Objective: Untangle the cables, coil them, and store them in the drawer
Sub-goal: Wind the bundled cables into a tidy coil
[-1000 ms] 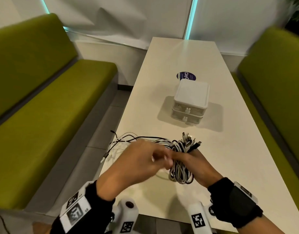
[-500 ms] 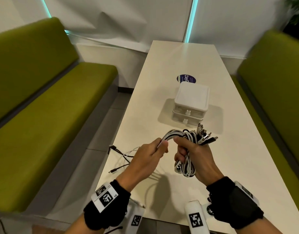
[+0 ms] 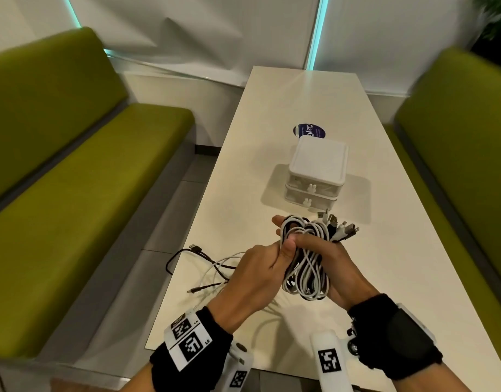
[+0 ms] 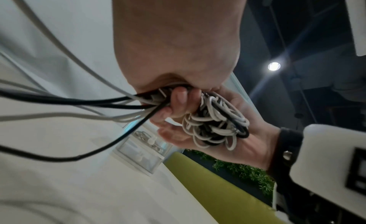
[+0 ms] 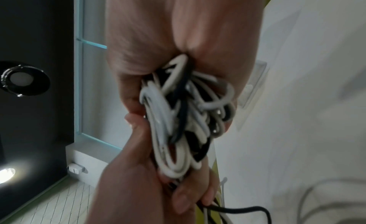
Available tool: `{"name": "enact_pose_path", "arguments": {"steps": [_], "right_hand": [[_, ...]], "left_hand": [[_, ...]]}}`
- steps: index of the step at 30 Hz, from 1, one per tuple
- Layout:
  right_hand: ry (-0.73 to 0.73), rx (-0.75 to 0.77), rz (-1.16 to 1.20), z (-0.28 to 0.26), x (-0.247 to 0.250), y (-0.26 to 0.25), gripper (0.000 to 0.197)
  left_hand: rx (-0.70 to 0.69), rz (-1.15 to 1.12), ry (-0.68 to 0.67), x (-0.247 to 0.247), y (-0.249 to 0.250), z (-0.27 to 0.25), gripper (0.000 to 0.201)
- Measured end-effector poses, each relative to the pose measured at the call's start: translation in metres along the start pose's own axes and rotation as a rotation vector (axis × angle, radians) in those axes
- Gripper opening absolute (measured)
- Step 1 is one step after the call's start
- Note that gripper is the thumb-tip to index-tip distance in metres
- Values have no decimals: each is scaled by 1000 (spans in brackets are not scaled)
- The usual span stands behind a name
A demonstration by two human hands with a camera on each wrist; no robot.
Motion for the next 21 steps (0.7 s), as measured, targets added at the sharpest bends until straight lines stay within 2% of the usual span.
{"name": "enact_pose_path", "arguments": {"steps": [3, 6, 9, 11, 14, 17, 21], "right_hand": [[-110, -86, 98, -4, -7, 5, 50], [-199, -122, 77, -5, -17, 3, 51], [-221, -149, 105, -7, -24, 1, 41], [-169, -145, 91, -4, -23, 4, 37], [-43, -76, 92, 1, -15, 8, 33], [44, -20, 58, 3, -7, 5, 19], [105, 66, 162, 6, -3, -4, 14]], "left_hand": [[-26, 43, -81, -3, 4, 0, 64], [-14, 28, -153, -2, 7, 1, 58], [2, 42, -188, 2, 10, 4, 59], [-5, 56, -197, 2, 11, 4, 62], [21, 46, -223, -2, 5, 1, 56], [38, -4, -294, -8, -14, -2, 77], [-1, -47, -399, -7, -26, -2, 70]]}}
Point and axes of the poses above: each hand's wrist, its own z-axis towards the middle knuckle, its own x-axis out of the back of the hand, y = z × x, the point moved 7 cm from there along z, towards the middle knuckle, and after that the axes turned 9 degrees about z, right-handed, at the moved point
